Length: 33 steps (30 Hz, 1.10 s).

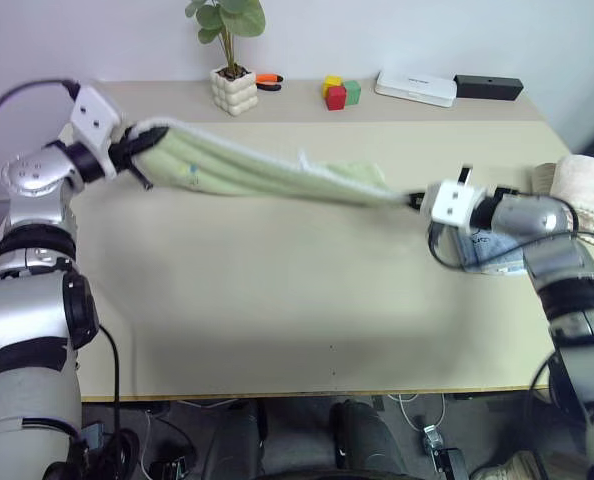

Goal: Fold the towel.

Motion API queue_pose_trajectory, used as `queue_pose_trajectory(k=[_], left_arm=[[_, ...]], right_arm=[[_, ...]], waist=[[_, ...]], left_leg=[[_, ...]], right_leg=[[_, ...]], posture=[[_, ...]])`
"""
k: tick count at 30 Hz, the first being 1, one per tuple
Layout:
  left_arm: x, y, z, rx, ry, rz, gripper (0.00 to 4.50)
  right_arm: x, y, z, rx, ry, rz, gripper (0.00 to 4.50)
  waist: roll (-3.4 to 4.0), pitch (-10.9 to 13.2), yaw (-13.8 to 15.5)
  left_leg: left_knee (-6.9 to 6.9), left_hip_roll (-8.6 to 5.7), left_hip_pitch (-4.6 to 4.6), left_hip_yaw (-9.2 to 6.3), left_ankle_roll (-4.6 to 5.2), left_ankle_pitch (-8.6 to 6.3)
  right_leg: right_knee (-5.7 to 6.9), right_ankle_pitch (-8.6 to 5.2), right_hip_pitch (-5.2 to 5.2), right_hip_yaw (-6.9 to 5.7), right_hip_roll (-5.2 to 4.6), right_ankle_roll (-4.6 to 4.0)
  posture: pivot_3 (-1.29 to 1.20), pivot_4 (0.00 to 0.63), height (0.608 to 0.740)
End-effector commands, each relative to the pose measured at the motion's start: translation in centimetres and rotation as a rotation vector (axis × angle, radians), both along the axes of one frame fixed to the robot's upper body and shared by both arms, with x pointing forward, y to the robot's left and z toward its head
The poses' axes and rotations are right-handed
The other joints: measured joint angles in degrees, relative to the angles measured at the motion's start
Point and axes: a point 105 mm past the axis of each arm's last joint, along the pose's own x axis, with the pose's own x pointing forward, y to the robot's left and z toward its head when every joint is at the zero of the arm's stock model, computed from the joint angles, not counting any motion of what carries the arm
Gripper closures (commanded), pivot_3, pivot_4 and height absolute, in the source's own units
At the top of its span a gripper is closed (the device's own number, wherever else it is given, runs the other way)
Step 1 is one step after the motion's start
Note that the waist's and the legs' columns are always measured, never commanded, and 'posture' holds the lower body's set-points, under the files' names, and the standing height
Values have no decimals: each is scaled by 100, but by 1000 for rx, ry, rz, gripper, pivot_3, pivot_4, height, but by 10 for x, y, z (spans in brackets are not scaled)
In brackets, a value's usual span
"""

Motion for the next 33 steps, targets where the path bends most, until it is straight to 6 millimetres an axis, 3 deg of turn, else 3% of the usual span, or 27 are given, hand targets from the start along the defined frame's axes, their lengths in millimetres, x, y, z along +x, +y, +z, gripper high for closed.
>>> queue_pose_trajectory(k=[1, 6, 16, 21, 23, 25, 33], left_arm=[[-26, 7, -16, 55, 54, -140, 4458], [-60, 9, -48, 127, 148, -278, 4458], [-111, 20, -67, 149, 258, -311, 4458], [-141, 18, -78, 131, 376, -343, 4458], [-150, 17, -79, 114, 410, -353, 4458], [-147, 17, -80, 102, 387, -315, 4458], [-107, 11, -70, -7, 279, -211, 4458]], right_arm=[[-23, -4, 13, -64, 17, 34, 4500], [-49, -17, 15, -154, 124, 43, 4500], [-114, -33, -4, -395, 420, 145, 4500], [-141, -31, -14, -357, 574, 163, 4500], [-142, -32, -14, -352, 569, 148, 4500], [-132, -36, -16, -344, 522, 108, 4500], [-90, -34, -19, -272, 394, 42, 4500]], waist=[[1, 0, 3], [1, 1, 17], [2, -1, 58], [-1, -1, 34], [-1, -1, 31], [-1, -1, 44], [-4, -4, 112]], left_leg=[[1, 1, 2, -1, 0, 0], [10, 5, 8, -4, 11, -6], [13, 6, 27, -7, 30, -18], [10, 8, 46, -8, 33, -20], [5, 9, 50, -7, 34, -20], [4, 9, 60, -6, 34, -20], [3, 6, 90, -6, 36, -23]], right_leg=[[2, 0, 2, 0, 0, 0], [20, 1, 4, 1, 2, -1], [19, 0, 27, 2, -1, -3], [18, -1, 44, 3, 0, -4], [16, -2, 45, 5, 0, -5], [15, -2, 53, 5, 0, -6], [3, -2, 88, 3, 0, -6]], posture=[[0, 150, 740], [0, 150, 740], [0, 150, 740], [0, 150, 740], [0, 150, 740], [0, 150, 740], [0, 150, 740]])
